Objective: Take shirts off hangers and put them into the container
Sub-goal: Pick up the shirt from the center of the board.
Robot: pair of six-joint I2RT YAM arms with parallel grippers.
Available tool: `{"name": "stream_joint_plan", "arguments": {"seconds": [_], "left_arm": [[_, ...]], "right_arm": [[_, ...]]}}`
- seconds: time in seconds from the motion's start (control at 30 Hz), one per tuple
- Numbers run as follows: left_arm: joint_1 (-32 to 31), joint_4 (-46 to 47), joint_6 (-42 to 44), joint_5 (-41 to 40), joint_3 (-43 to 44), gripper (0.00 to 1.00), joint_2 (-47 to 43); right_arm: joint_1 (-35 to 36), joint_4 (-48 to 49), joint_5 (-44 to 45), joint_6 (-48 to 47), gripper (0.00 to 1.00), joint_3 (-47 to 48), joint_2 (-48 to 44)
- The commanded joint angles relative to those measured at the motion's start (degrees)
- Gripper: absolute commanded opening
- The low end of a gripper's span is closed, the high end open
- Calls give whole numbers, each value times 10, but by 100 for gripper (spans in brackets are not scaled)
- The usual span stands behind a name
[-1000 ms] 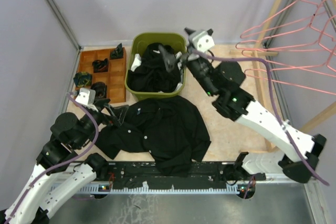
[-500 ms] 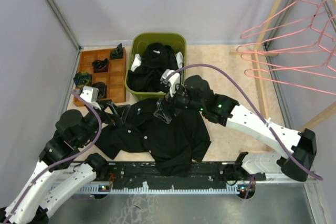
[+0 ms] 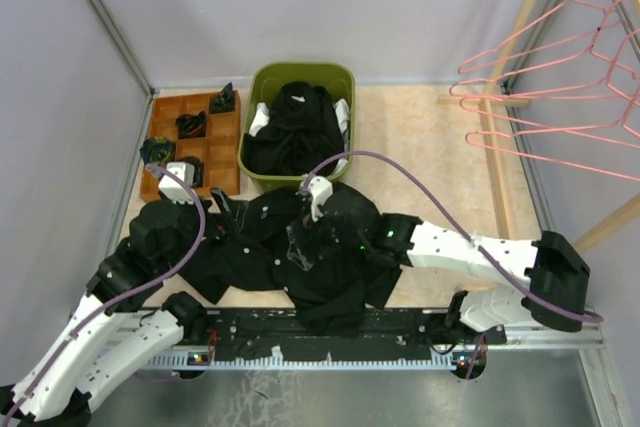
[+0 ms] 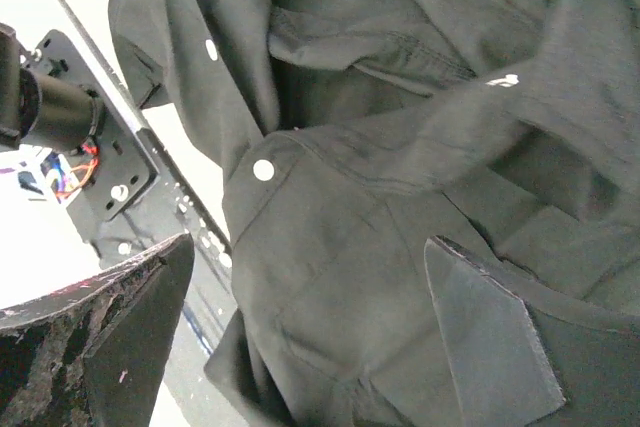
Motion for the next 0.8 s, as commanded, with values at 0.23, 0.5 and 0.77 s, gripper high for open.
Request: {"name": "stream_joint_plan", "arguments": {"seconds": [0.23,0.5,0.77], "left_arm": [[13,-15,-81,-20,35,99,150],[194,-18,-48,187,21,99,176],[259,-59,-51,115,70,99,111]], "right_arm": [[124,270,300,-33,99,-67,54],[128,368,253,-70,99,-109,86],[128,216,264,-61,99,18,206]]}}
